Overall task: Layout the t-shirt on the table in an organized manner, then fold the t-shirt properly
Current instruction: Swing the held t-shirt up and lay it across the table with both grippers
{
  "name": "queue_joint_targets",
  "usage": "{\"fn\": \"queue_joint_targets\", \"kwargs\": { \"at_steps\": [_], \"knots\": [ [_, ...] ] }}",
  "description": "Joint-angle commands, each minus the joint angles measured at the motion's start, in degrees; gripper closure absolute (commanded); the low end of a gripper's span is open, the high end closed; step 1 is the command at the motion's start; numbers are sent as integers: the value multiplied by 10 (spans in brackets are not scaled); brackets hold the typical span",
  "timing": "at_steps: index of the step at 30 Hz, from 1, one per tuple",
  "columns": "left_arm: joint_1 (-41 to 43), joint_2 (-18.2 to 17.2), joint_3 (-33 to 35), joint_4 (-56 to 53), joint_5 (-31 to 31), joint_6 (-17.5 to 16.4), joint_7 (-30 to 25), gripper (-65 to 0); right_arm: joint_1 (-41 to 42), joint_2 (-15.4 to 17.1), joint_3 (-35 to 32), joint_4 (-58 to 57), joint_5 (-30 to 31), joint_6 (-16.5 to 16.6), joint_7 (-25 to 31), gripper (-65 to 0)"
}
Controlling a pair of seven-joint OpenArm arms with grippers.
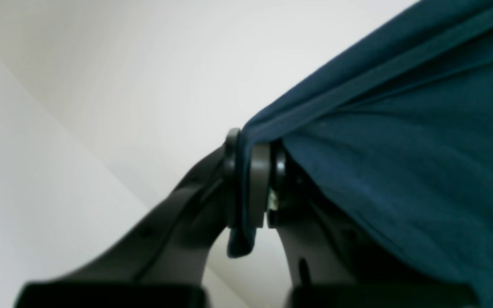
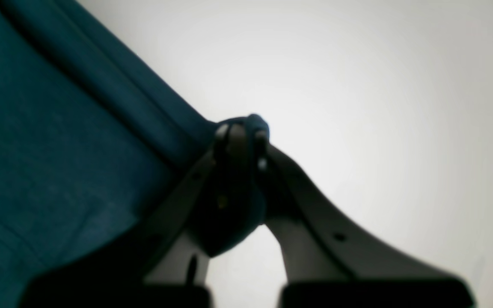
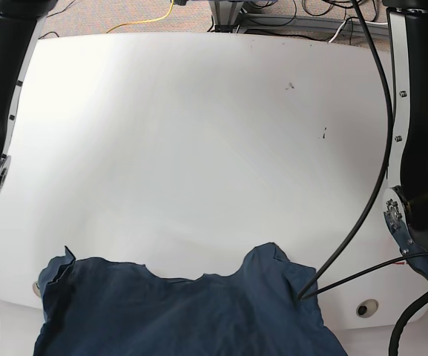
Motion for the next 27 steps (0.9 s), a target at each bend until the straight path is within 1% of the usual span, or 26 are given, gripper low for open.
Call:
{"fn": "queue_joint_targets", "kwargs": {
  "at_steps": [1, 4, 7, 9, 11, 13, 17, 18, 21, 27],
  "knots": [
    [-20, -3, -3, 4, 14, 15, 1, 0, 20, 8, 5, 4, -16, -16, 0, -2],
    [-13, -3, -4, 7, 14, 14, 1, 0, 5, 8, 8, 14, -16, -16, -21, -2],
    [22, -5, -4, 17, 12, 14, 11, 0, -23, 9, 8, 43, -11, -16, -47, -2],
    [39, -5, -4, 31, 12, 14, 20, 0, -47, 16, 9, 66, -10, -16, -56, -2],
    [56, -5, -4, 48, 12, 7, 32, 0, -81, 22, 13, 95, -9, -16, -62, -2],
    [79, -3, -5, 71, 12, -7, 46, 0, -123, 21, 24, 127, -9, -16, -64, -2],
    [133, -2, -5, 116, 12, -7, 75, 0, -195, 18, 54, 185, -9, -16, -91, -2],
    [155, -2, -6, 135, 12, -7, 84, 0, -223, 11, 65, 209, -9, -16, -103, -2],
    [202, -4, -7, 174, 12, -7, 96, 0, -272, -3, 88, 252, -10, -16, -126, -2],
    [308, -5, -7, 247, 12, -7, 141, 0, -387, -22, 140, 313, -9, -15, -146, -2]
  ]
}}
